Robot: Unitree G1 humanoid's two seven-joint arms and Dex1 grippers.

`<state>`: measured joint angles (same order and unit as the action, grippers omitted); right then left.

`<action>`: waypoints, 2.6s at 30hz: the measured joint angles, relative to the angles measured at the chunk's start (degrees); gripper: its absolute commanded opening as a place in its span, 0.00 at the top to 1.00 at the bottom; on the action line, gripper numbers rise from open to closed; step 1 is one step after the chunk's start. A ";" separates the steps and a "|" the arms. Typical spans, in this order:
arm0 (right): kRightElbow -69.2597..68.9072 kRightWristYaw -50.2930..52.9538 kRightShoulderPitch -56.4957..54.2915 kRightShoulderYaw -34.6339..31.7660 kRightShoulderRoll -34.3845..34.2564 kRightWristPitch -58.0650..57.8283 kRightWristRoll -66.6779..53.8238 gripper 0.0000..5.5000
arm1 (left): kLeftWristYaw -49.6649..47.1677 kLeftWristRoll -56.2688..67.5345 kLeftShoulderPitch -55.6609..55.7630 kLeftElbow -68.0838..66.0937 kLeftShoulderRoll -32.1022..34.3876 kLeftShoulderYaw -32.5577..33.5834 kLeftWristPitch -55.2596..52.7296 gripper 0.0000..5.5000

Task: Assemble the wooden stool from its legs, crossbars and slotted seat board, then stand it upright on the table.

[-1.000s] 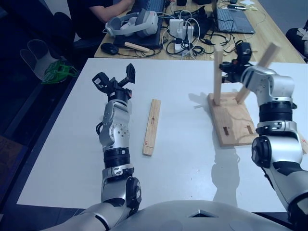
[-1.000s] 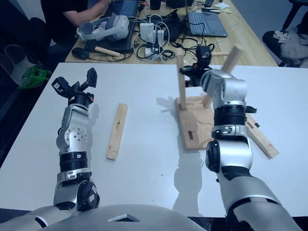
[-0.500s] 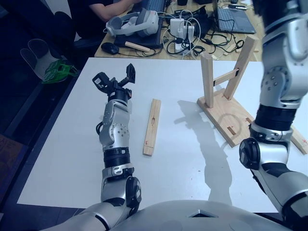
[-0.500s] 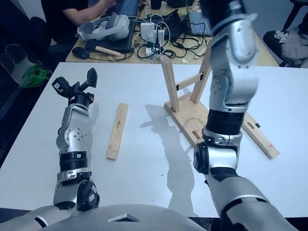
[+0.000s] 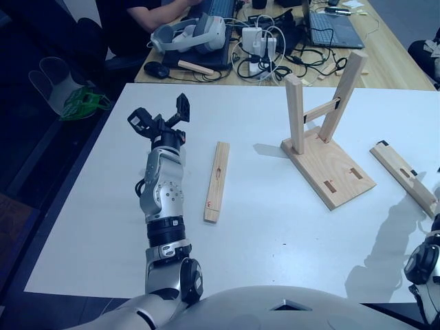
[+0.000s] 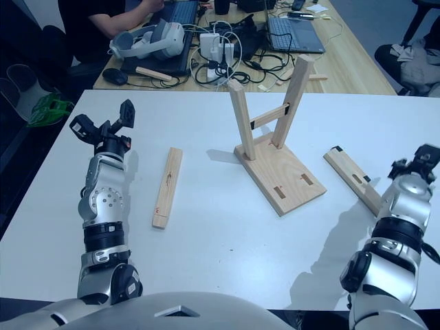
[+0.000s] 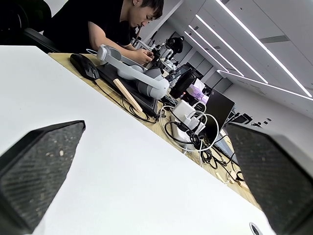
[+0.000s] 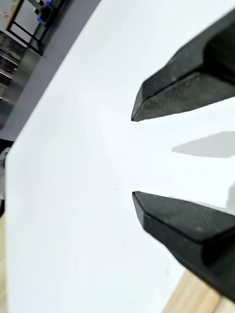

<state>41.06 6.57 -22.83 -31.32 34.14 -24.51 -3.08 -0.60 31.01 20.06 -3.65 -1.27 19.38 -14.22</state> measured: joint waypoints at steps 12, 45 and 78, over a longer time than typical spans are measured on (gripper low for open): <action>-22.68 -19.18 17.46 10.02 3.36 -19.84 -3.40 0.46 | 0.12 0.08 -0.62 0.64 0.03 -0.28 -0.78 0.02; 21.45 -33.31 -5.20 18.42 5.32 8.43 -4.50 0.38 | 0.10 -1.09 0.82 0.11 1.19 -1.20 -2.58 0.02; -9.55 -13.70 3.72 21.00 1.47 38.22 2.40 0.76 | -0.17 -0.16 4.52 0.89 3.73 1.35 -2.48 0.02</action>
<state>31.51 -7.14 -19.11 -10.32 35.61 13.71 -0.68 -0.77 30.85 24.58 -2.76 2.46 20.73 -16.71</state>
